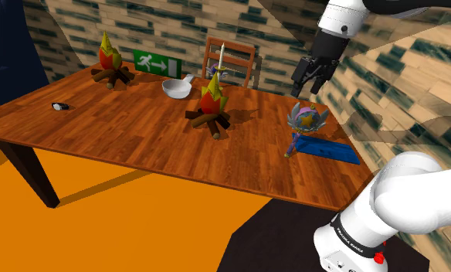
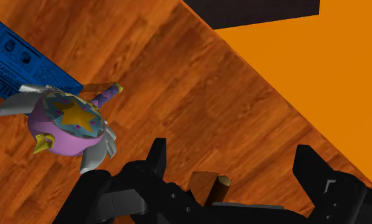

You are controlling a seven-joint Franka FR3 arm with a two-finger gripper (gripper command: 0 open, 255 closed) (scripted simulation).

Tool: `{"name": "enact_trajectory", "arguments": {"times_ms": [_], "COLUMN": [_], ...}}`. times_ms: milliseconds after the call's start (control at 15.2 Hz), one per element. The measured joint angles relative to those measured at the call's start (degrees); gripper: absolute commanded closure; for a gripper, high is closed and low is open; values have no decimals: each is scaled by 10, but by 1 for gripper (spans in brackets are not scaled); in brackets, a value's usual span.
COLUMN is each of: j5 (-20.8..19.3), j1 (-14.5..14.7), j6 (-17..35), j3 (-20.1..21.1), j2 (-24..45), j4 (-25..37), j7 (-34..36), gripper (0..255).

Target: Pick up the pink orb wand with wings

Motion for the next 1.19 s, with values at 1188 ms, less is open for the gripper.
{"name": "enact_trajectory", "arguments": {"times_ms": [1188], "j5": [-171], "j1": [-5], "j6": [133], "j3": [-248], "j2": [45], "j4": [-48], "j7": [-399], "gripper": [0]}}
